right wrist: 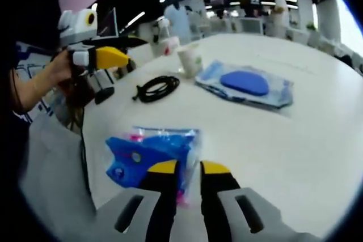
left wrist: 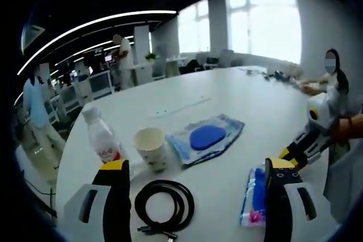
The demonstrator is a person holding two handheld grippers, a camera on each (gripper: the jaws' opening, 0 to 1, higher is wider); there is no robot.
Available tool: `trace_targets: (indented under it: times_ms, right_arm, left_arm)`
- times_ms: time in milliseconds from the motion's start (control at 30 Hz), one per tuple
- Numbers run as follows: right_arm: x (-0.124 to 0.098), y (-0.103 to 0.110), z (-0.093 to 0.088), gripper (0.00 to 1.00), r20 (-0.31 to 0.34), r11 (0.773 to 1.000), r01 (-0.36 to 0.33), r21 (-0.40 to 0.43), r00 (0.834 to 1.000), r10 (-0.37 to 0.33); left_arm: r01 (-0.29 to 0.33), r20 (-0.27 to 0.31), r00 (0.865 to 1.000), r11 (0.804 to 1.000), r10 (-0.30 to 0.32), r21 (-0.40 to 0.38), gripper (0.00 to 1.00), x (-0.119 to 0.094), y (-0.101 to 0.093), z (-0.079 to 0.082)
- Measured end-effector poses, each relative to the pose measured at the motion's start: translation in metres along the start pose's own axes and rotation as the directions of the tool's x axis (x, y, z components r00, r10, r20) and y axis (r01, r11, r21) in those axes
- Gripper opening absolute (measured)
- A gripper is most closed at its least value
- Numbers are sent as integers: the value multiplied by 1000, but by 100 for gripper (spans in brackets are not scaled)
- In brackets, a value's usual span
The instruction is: Arrange the tabletop items into an orderly group along one side of the table until the central work area is clear of visible clutter.
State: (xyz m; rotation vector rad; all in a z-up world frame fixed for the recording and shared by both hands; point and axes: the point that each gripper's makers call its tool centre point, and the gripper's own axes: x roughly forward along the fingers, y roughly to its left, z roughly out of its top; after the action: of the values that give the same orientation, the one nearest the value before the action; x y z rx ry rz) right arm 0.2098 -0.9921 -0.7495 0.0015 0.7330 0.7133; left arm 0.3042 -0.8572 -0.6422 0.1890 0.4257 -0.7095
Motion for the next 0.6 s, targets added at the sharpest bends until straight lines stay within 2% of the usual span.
trace_targets:
  times_ms: [233, 400, 600]
  right_arm:
    - [0, 1, -1, 0, 2, 1000, -8, 18, 1000, 8]
    - [1, 2, 0, 0, 8, 999, -17, 28, 1000, 17]
    - [-1, 10, 5, 0, 33, 995, -64, 71, 998, 62]
  left_arm:
    - [-8, -25, 1000, 1000, 7, -3, 97, -5, 4, -10]
    - [-13, -27, 1000, 1000, 13, -5, 97, -9, 6, -11]
    - [-9, -20, 1000, 1000, 9, -4, 97, -13, 6, -10]
